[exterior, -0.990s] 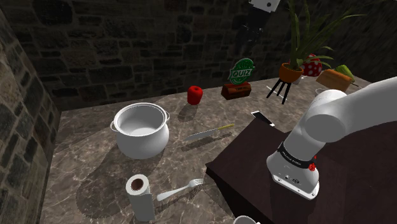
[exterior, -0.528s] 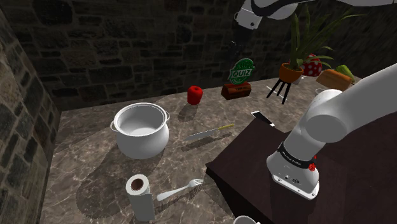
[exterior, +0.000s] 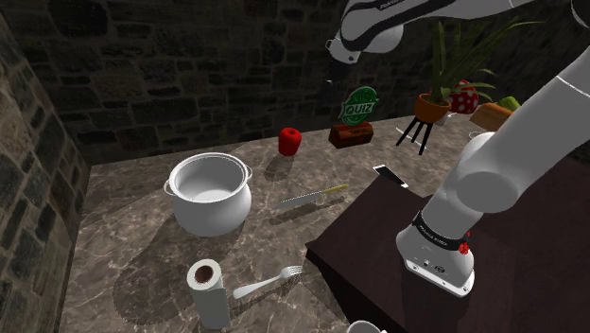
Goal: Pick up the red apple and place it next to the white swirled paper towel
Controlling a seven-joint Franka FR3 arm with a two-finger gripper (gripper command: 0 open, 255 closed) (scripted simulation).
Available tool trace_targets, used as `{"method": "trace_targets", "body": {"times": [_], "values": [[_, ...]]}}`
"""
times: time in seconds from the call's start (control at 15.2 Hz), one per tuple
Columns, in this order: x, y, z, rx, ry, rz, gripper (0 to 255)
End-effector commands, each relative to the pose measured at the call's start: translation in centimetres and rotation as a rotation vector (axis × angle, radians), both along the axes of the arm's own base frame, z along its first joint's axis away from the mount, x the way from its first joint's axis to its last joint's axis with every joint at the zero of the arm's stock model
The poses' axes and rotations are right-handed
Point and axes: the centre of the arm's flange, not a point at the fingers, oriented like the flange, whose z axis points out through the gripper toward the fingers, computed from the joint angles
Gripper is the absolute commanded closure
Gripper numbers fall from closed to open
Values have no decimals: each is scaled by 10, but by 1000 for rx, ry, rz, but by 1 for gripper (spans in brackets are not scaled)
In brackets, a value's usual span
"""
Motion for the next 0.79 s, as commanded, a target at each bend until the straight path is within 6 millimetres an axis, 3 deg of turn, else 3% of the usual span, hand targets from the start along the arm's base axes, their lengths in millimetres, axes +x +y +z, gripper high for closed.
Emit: {"method": "trace_targets", "body": {"times": [0.0, 0.73], "values": [[20, -6, -18, -8, -7, 38, 0], [125, -26, -113, -43, -39, 234, 0]]}}
